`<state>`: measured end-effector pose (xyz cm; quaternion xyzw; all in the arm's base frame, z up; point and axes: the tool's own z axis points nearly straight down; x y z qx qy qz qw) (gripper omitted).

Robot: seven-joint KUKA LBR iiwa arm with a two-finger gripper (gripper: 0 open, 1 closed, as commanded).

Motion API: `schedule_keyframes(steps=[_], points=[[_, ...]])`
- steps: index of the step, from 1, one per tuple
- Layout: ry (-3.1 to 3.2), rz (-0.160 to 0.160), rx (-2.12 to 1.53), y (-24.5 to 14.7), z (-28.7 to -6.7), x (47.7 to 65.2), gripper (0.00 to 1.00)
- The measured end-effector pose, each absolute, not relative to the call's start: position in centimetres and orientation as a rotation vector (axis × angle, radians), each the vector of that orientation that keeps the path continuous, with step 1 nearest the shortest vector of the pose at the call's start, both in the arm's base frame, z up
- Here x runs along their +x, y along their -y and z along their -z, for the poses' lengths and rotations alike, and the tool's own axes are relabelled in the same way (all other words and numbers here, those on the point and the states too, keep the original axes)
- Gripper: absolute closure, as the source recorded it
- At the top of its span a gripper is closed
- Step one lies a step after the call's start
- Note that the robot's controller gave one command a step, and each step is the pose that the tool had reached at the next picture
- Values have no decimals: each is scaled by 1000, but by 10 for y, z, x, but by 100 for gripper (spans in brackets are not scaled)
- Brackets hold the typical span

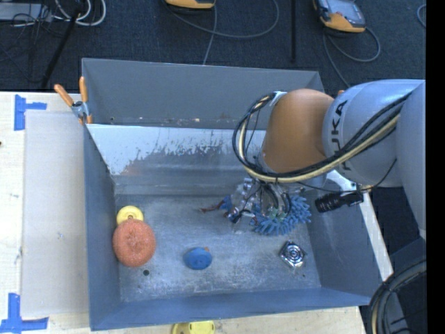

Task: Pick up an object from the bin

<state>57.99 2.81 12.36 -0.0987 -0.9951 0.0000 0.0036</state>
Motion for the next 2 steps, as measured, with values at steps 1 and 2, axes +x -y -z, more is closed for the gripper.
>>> schedule_keyframes(steps=[1,2], points=[[3128,2,-311,-28,-138,582,100],[3129,2,-311,-28,-144,582,100]])
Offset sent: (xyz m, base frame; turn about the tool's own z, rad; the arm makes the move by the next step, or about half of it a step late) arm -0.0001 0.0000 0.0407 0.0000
